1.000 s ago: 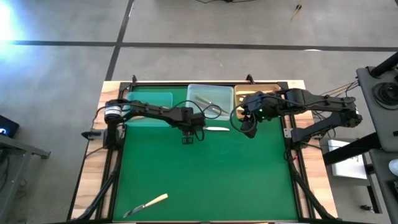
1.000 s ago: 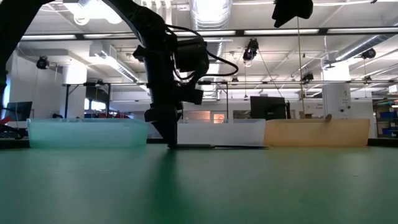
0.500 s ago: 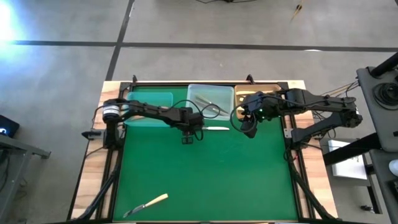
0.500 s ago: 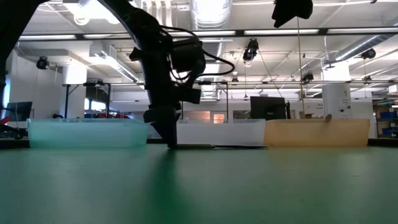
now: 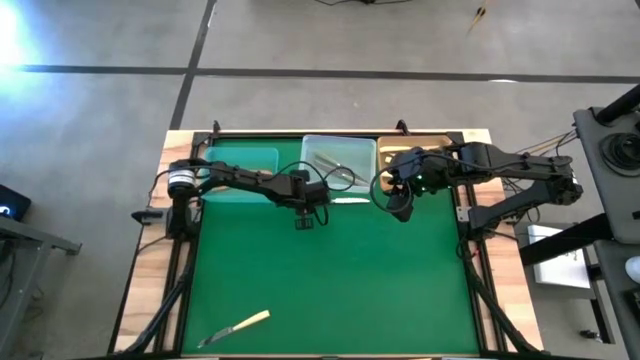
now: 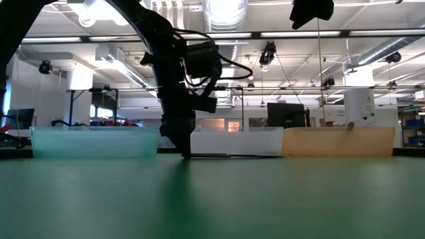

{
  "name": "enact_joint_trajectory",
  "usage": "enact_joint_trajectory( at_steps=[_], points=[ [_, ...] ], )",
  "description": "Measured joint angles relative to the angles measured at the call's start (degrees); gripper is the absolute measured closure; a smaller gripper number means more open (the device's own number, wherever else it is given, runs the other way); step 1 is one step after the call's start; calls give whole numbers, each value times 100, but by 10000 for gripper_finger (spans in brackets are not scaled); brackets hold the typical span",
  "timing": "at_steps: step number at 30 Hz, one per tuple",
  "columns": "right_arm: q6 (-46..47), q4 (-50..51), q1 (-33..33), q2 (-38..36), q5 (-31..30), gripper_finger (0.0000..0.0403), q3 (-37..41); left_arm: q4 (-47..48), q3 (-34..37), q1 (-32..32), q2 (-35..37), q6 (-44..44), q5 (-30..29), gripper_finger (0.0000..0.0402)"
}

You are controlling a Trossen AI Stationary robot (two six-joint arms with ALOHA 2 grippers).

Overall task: Sort silverware by color (type)
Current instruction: Put the green knife into the transparent bin

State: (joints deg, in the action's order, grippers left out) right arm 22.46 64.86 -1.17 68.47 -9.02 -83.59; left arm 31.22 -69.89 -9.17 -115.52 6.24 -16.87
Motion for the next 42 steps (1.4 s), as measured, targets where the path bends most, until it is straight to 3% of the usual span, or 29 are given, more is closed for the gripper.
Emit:
enact_joint_trajectory(
  at_steps=[8, 12, 22, 32, 42],
  points=[
    [0, -46, 0, 0, 0, 261, 0, 94, -4, -8, 0, -436, 350, 389],
    [0, -47, 0, 0, 1, 261, 0, 312, -148, 53, -12, -442, 410, 389],
    [0, -62, 1, 0, 0, 262, 0, 1509, -1219, 104, -114, -16, 1336, 390],
    [0, -66, 1, 0, 0, 262, 0, 2196, -2538, 38, -80, -153, 1012, 392],
    [0, -68, 1, 0, 0, 262, 0, 2327, -3026, -707, -74, -227, 307, 392]
  ],
)
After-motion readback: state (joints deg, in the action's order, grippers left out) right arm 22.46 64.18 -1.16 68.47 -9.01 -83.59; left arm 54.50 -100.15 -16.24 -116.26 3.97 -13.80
